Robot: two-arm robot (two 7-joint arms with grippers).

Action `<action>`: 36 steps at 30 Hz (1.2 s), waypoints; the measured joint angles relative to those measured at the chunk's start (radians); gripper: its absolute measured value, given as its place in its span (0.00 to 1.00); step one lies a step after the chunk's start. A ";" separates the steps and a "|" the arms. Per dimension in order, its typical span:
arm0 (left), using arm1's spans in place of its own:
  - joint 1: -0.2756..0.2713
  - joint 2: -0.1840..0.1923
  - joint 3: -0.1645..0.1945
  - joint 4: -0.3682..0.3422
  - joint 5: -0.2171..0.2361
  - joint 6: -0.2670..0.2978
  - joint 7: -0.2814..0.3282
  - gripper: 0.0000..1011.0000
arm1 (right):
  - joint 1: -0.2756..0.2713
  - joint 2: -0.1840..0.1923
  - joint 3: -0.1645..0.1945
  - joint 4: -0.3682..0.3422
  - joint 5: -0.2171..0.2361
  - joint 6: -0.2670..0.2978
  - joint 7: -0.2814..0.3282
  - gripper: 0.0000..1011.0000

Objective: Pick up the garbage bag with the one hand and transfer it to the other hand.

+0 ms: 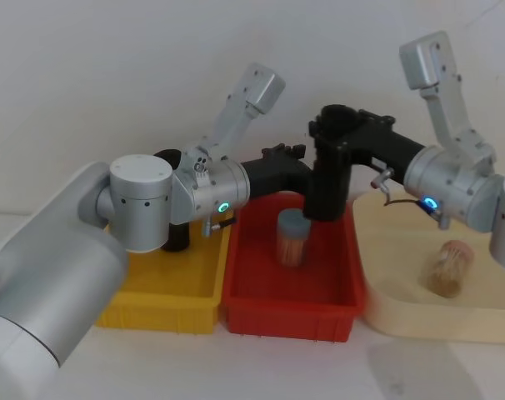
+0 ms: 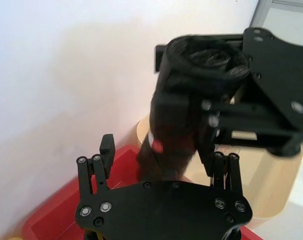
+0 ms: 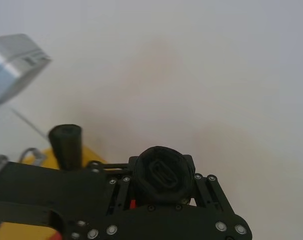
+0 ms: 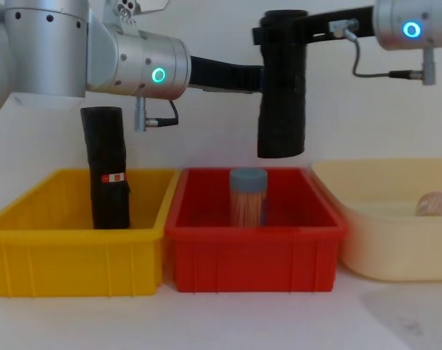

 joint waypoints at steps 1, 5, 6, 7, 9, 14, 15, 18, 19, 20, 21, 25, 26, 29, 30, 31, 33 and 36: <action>0.000 0.000 0.000 0.000 0.000 0.000 0.000 0.99 | -0.002 0.004 0.003 -0.004 -0.002 -0.001 -0.006 0.51; 0.000 0.000 0.000 0.000 0.000 0.000 0.000 0.99 | -0.012 0.017 0.014 -0.017 -0.014 -0.007 -0.035 0.51; 0.000 0.000 0.000 0.000 0.000 0.000 0.000 0.99 | -0.013 0.020 0.016 -0.019 -0.017 -0.008 -0.043 0.51; 0.000 0.000 0.000 0.000 0.000 0.000 0.000 0.99 | -0.015 0.022 0.019 -0.022 -0.019 -0.009 -0.049 0.51; 0.000 0.000 0.000 0.000 0.000 0.000 0.000 0.99 | -0.020 0.032 0.028 -0.029 -0.028 -0.012 -0.067 0.51; 0.000 0.000 0.000 0.000 0.000 0.000 0.000 0.99 | -0.034 0.053 0.050 -0.042 -0.053 -0.016 -0.115 0.51; 0.000 0.000 0.000 0.000 0.000 0.000 0.000 0.99 | -0.037 0.056 0.054 -0.044 -0.056 -0.016 -0.122 0.51; 0.000 0.000 0.000 0.000 0.000 0.000 0.000 0.99 | -0.045 0.066 0.066 -0.049 -0.068 -0.016 -0.147 0.51; 0.000 0.000 0.000 0.000 0.000 0.000 0.000 0.99 | -0.050 0.072 0.073 -0.050 -0.076 -0.016 -0.161 0.51; 0.000 0.000 0.000 0.000 0.000 0.000 0.000 0.99 | -0.050 0.072 0.073 -0.050 -0.076 -0.016 -0.161 0.51; 0.000 0.000 0.000 0.000 0.000 0.000 0.000 0.99 | -0.054 0.076 0.078 -0.051 -0.082 -0.016 -0.173 0.51; 0.000 0.000 0.000 0.000 0.000 0.000 0.000 0.99 | -0.065 0.085 0.089 -0.050 -0.095 -0.014 -0.195 0.51; 0.000 0.000 0.000 0.000 0.000 0.000 0.000 0.99 | -0.068 0.088 0.092 -0.048 -0.100 -0.011 -0.203 0.51; 0.000 0.000 0.000 0.000 0.000 0.000 0.000 0.99 | -0.073 0.092 0.097 -0.042 -0.105 -0.006 -0.211 0.51; 0.000 0.000 0.000 0.000 0.000 0.000 0.000 0.99 | -0.076 0.093 0.100 -0.037 -0.108 -0.003 -0.214 0.51; 0.000 0.000 0.000 0.000 0.000 0.000 0.000 0.99 | -0.076 0.094 0.100 -0.035 -0.109 -0.001 -0.216 0.51; 0.000 0.000 0.000 0.000 0.000 0.000 0.000 0.99 | -0.079 0.095 0.102 -0.030 -0.111 0.002 -0.218 0.51; 0.000 0.000 0.000 0.000 0.000 0.000 0.000 0.99 | -0.081 0.095 0.105 -0.018 -0.115 0.006 -0.219 0.59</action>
